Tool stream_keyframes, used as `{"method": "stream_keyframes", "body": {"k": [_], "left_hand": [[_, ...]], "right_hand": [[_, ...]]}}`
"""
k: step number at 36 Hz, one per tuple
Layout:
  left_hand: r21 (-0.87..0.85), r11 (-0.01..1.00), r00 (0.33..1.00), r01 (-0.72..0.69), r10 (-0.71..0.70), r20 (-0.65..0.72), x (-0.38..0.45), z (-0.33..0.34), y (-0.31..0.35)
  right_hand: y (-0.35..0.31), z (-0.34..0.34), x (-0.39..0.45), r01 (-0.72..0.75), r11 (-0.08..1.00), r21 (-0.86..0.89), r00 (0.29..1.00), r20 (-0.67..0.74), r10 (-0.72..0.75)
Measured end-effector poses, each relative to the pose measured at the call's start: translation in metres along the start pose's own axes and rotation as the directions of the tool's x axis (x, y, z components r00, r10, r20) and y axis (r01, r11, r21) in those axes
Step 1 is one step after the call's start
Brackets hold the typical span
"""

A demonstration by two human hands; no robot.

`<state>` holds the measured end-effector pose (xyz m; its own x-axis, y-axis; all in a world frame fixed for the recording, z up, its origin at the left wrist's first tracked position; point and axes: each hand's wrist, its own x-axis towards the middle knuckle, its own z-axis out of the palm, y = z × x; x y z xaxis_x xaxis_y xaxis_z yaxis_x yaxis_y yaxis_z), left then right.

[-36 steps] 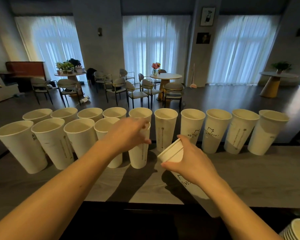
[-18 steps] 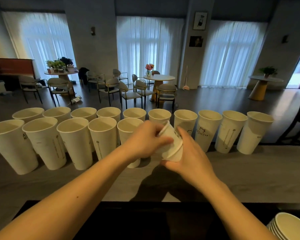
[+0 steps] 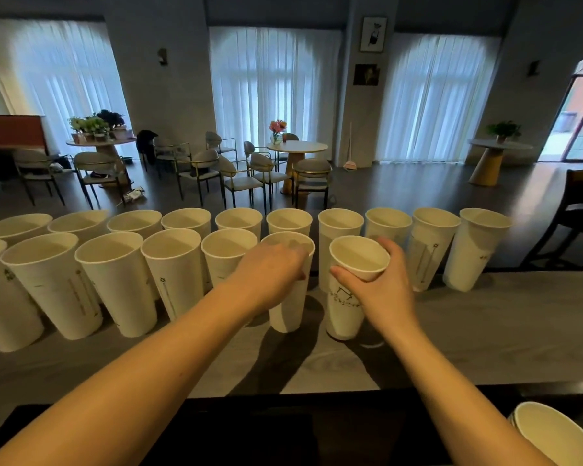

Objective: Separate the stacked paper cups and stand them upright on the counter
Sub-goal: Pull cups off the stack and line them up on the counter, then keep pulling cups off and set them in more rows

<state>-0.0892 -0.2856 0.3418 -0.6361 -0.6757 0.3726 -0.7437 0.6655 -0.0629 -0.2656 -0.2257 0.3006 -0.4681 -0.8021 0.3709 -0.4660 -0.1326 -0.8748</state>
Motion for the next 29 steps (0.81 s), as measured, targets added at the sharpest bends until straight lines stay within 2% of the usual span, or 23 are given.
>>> {"method": "stream_keyframes", "body": {"k": [8, 12, 15, 22, 26, 29], "left_hand": [[-0.025, 1.0, 1.0, -0.006, 0.006, -0.018, 0.007, 0.007, -0.005], [-0.056, 0.998, 1.0, 0.002, -0.003, -0.017, 0.007, 0.007, -0.006], [-0.091, 0.996, 1.0, 0.016, -0.017, -0.014, 0.006, 0.002, -0.006], [-0.146, 0.989, 0.991, 0.034, -0.052, -0.123, -0.014, -0.028, -0.003], [-0.176, 0.984, 0.988, 0.023, -0.049, -0.144, -0.037, -0.044, 0.002], [-0.214, 0.977, 0.988, 0.025, -0.057, -0.143, -0.056, -0.05, 0.007]], "right_hand": [[0.001, 0.015, 0.014, 0.002, 1.0, 0.02, 0.997, 0.076, -0.003], [-0.001, 0.019, 0.017, 0.011, 1.0, 0.012, 0.997, 0.072, -0.012], [0.0, 0.02, 0.018, 0.019, 1.0, -0.024, 0.997, 0.076, -0.017], [-0.015, 0.01, 0.006, 0.018, 0.991, -0.134, 0.999, 0.043, -0.012], [-0.034, 0.001, -0.016, 0.063, 0.978, -0.197, 0.998, 0.006, -0.063], [-0.048, -0.01, -0.04, 0.122, 0.965, -0.233, 0.992, 0.028, -0.119]]}}
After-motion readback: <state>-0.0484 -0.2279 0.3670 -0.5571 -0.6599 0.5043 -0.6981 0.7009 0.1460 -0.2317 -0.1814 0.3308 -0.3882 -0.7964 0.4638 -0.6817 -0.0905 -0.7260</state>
